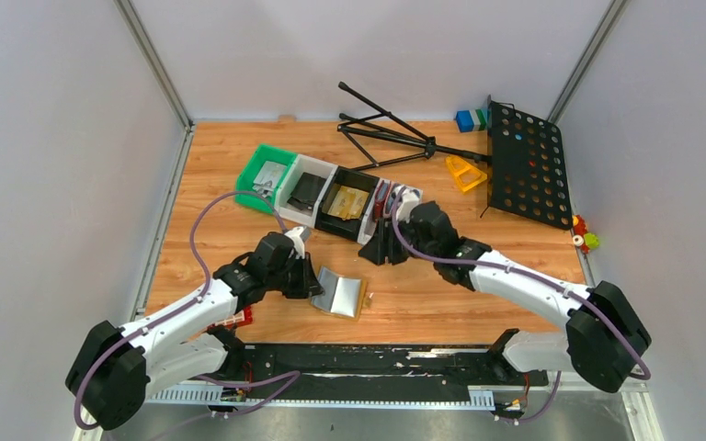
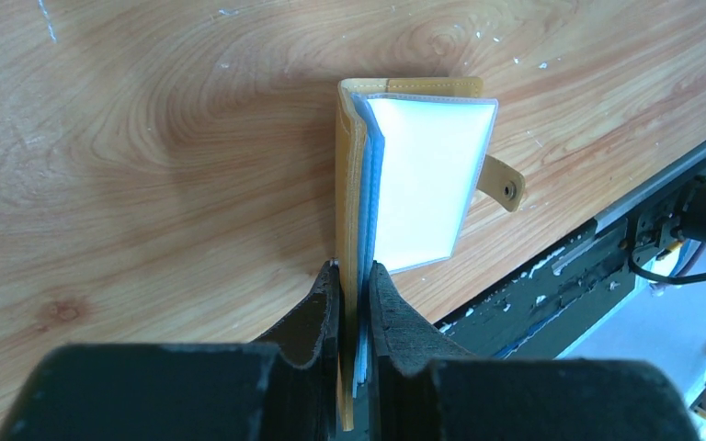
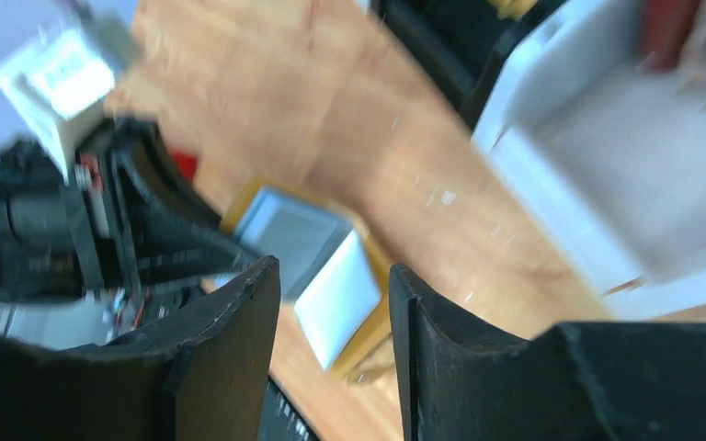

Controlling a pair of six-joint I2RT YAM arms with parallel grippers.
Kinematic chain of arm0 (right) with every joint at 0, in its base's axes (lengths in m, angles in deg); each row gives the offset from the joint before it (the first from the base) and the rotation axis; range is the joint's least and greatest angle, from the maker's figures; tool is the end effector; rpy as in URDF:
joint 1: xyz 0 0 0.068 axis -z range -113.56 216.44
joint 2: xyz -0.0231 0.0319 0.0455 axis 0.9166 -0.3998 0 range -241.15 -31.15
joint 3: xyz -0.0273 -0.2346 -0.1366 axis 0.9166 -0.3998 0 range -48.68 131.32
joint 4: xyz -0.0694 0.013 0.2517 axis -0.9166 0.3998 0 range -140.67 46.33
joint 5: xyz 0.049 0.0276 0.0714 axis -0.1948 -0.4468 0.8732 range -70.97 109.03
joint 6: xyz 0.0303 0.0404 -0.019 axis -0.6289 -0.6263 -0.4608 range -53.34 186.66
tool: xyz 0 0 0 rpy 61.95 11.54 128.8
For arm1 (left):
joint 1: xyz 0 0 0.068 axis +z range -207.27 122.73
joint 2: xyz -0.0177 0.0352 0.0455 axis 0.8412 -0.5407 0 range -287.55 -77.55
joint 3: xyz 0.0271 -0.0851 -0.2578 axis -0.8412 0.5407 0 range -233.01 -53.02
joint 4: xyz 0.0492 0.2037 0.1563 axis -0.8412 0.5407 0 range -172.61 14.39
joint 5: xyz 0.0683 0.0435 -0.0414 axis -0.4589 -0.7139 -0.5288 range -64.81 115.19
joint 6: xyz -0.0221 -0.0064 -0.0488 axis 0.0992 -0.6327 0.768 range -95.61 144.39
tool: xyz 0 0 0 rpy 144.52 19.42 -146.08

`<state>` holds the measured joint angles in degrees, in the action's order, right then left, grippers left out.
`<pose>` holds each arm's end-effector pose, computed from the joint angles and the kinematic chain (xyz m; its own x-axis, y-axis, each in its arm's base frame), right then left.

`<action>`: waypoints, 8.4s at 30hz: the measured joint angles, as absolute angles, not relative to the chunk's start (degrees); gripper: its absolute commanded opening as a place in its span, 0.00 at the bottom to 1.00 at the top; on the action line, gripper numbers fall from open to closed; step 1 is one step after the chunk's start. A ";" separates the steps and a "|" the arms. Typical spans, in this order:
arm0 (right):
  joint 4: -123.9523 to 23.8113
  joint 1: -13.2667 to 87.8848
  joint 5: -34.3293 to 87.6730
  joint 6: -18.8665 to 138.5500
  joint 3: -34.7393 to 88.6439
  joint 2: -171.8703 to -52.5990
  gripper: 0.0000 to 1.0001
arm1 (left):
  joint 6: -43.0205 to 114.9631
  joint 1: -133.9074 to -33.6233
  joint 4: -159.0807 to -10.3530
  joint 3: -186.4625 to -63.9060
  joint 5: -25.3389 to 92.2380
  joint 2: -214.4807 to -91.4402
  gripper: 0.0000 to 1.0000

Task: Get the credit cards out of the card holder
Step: Remove the credit card from the card holder.

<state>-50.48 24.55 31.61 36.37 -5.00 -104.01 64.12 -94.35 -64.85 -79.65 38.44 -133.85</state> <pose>0.2033 0.1928 0.2454 -0.7151 0.0199 -0.6987 -0.5006 0.6831 0.5318 0.1463 -0.1210 0.1840 -0.9060 -0.0950 -0.4125 0.1711 0.8091 -0.5622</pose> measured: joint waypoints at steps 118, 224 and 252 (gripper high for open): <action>-53.26 11.06 26.41 24.51 -16.69 -110.33 0.18 | 70.48 -94.28 -70.36 -73.03 45.18 -126.04 0.07; -79.75 19.96 47.63 -2.25 -30.86 -87.71 0.44 | 103.17 -93.89 -120.09 -61.18 59.69 -125.13 0.00; -92.49 20.37 50.03 -6.16 -32.72 -89.72 0.02 | 105.47 -93.73 -126.51 -61.18 61.35 -125.48 0.00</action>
<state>-92.49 20.37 50.03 -6.16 -32.72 -89.72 105.47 -93.73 -126.51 -61.18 61.35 -125.48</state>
